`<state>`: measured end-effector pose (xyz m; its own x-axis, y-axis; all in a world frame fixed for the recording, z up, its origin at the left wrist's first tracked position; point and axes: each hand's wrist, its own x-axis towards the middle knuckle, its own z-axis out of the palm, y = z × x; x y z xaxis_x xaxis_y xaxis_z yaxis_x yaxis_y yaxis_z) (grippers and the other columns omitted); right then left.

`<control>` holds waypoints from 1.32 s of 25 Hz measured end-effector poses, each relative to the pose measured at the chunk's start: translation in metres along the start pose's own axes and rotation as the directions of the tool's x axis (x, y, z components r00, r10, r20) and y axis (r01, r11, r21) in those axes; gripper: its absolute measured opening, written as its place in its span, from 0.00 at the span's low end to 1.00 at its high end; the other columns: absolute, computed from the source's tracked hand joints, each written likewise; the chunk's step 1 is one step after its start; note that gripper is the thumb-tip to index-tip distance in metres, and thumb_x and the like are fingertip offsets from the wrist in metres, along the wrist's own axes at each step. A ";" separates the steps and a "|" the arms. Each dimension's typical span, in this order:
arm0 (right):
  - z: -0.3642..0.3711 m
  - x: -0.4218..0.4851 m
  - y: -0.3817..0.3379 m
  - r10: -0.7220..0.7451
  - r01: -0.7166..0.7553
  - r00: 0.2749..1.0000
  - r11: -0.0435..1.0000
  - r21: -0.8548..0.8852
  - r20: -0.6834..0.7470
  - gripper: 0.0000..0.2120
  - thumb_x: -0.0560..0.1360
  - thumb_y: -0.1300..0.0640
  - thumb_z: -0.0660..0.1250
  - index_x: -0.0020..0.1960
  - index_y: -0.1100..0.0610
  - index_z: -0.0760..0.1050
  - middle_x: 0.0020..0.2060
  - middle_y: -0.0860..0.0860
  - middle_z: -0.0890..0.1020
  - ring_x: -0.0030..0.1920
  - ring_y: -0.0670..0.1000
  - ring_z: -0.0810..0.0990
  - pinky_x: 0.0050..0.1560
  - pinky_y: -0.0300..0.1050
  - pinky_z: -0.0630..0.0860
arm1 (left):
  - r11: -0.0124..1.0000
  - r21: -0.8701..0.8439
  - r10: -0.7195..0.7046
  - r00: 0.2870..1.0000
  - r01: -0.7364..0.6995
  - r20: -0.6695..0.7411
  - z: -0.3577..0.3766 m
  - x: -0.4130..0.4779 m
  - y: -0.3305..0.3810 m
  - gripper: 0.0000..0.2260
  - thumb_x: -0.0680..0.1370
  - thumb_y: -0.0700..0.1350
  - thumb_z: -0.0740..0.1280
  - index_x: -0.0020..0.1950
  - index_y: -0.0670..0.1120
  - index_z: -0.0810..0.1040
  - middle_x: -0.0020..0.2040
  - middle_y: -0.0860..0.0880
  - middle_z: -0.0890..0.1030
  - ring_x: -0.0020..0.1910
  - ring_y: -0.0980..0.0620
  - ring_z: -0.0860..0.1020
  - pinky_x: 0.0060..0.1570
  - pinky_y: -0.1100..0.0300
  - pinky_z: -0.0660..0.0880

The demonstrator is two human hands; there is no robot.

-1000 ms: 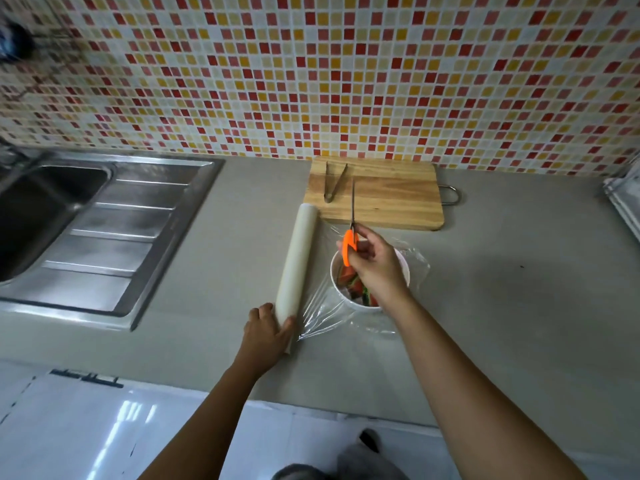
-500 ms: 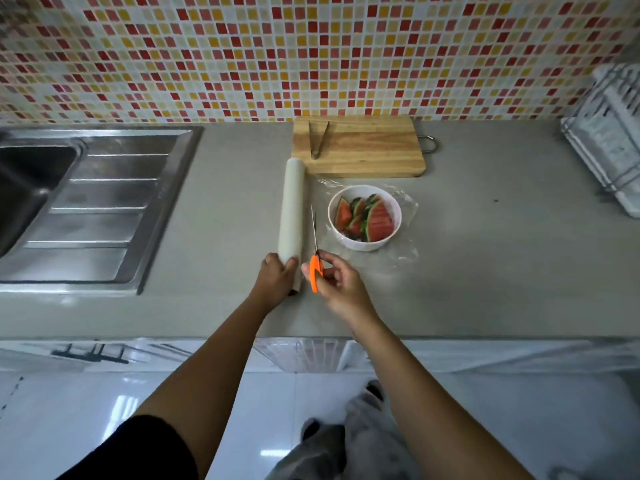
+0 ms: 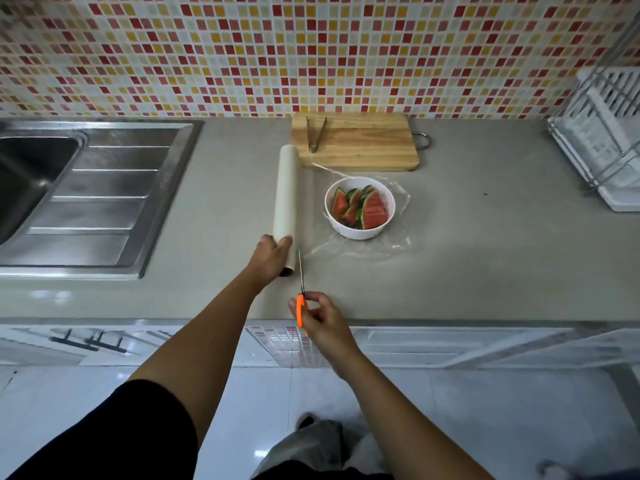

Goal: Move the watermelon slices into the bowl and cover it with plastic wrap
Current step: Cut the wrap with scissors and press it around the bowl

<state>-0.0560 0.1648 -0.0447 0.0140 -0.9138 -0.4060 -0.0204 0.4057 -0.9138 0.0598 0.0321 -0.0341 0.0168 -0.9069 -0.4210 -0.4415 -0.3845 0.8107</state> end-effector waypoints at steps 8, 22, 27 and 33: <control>0.003 -0.004 0.015 0.051 -0.051 0.999 0.998 0.031 0.010 0.12 0.69 0.38 0.69 0.47 0.42 0.74 0.33 0.42 0.80 0.38 0.38 0.79 0.40 0.31 0.73 | 0.999 -0.037 0.026 1.000 -0.026 -0.004 -0.001 0.002 0.001 0.20 0.79 0.53 0.59 0.60 0.37 0.65 0.55 0.41 0.70 0.48 0.43 0.78 0.44 0.48 0.81; 0.009 0.037 -0.002 0.059 -0.057 0.998 0.997 0.058 -0.036 0.14 0.68 0.35 0.67 0.46 0.44 0.75 0.31 0.43 0.78 0.36 0.43 0.78 0.39 0.36 0.73 | 0.995 -0.091 0.048 0.999 -0.047 0.003 -0.003 0.004 -0.001 0.16 0.79 0.51 0.59 0.56 0.39 0.66 0.54 0.43 0.70 0.47 0.48 0.75 0.27 0.64 0.76; 0.014 0.049 -0.006 0.057 -0.055 0.998 0.995 0.079 -0.033 0.21 0.64 0.32 0.67 0.47 0.46 0.76 0.32 0.45 0.79 0.37 0.44 0.78 0.44 0.39 0.75 | 0.998 -0.031 0.062 0.998 -0.062 -0.009 -0.003 0.004 -0.002 0.15 0.78 0.53 0.58 0.52 0.41 0.67 0.47 0.45 0.71 0.41 0.50 0.74 0.33 0.60 0.73; 0.017 0.053 0.001 0.054 -0.050 0.998 0.989 0.137 -0.027 0.18 0.65 0.36 0.69 0.46 0.47 0.76 0.35 0.49 0.80 0.39 0.46 0.79 0.47 0.44 0.75 | 0.999 -0.027 0.041 0.999 -0.041 -0.013 -0.004 0.003 -0.002 0.18 0.79 0.53 0.58 0.58 0.39 0.66 0.52 0.43 0.71 0.47 0.47 0.74 0.38 0.59 0.74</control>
<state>-0.0379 0.1177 -0.0674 -0.0145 -0.8907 -0.4543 0.1157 0.4498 -0.8856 0.0645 0.0293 -0.0356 0.0104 -0.9240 -0.3823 -0.4173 -0.3515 0.8380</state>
